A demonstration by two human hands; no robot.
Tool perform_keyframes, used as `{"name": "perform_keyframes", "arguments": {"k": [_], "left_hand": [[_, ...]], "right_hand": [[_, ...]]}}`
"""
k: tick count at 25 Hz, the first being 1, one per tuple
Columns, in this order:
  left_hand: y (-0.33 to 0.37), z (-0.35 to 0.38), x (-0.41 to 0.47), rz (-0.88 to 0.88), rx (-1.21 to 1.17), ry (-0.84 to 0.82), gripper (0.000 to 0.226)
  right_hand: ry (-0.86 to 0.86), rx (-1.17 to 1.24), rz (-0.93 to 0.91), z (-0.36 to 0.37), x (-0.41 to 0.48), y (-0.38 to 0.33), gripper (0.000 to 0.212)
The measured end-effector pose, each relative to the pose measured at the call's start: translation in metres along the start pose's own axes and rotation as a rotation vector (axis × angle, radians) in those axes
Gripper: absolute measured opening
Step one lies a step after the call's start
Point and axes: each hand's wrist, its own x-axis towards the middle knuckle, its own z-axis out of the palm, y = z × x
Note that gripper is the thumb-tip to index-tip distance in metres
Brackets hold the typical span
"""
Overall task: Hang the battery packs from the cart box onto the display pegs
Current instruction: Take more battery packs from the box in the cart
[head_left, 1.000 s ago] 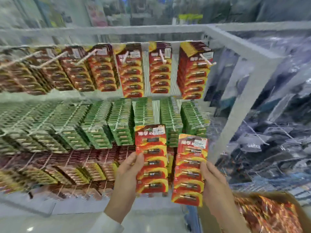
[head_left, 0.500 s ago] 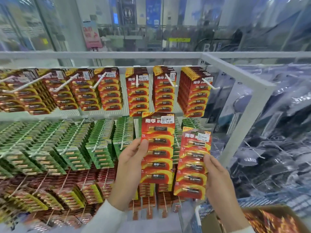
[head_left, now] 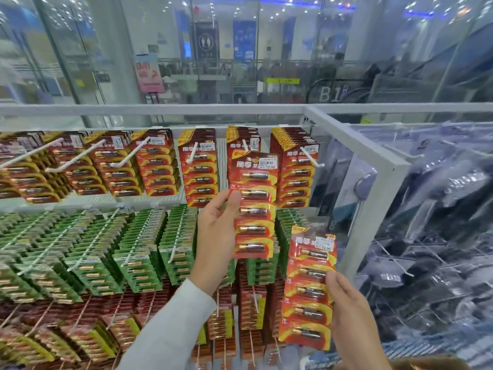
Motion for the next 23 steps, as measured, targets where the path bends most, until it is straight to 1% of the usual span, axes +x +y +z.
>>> {"name": "perform_keyframes", "arguments": {"k": [9,13,16,19,23], "left_hand": [[-0.005,0.001,0.001,-0.084,-0.054,0.076,0.024],[-0.007,0.002,0.013,-0.115,-0.048,0.065,0.024],[-0.012,0.004,0.04,-0.132,0.012,0.071,0.026],[-0.018,0.008,0.074,-0.136,0.044,0.095,0.031],[-0.025,0.011,0.108,-0.132,0.067,0.134,0.029]], "right_hand": [[-0.021,-0.03,-0.02,0.008,0.013,-0.011,0.023],[-0.04,-0.031,-0.031,0.014,0.015,-0.016,0.024],[-0.053,-0.074,-0.129,0.022,0.021,-0.034,0.028],[-0.034,-0.126,-0.244,0.032,0.03,-0.056,0.026],[-0.005,-0.159,-0.314,0.04,0.043,-0.074,0.028]]}}
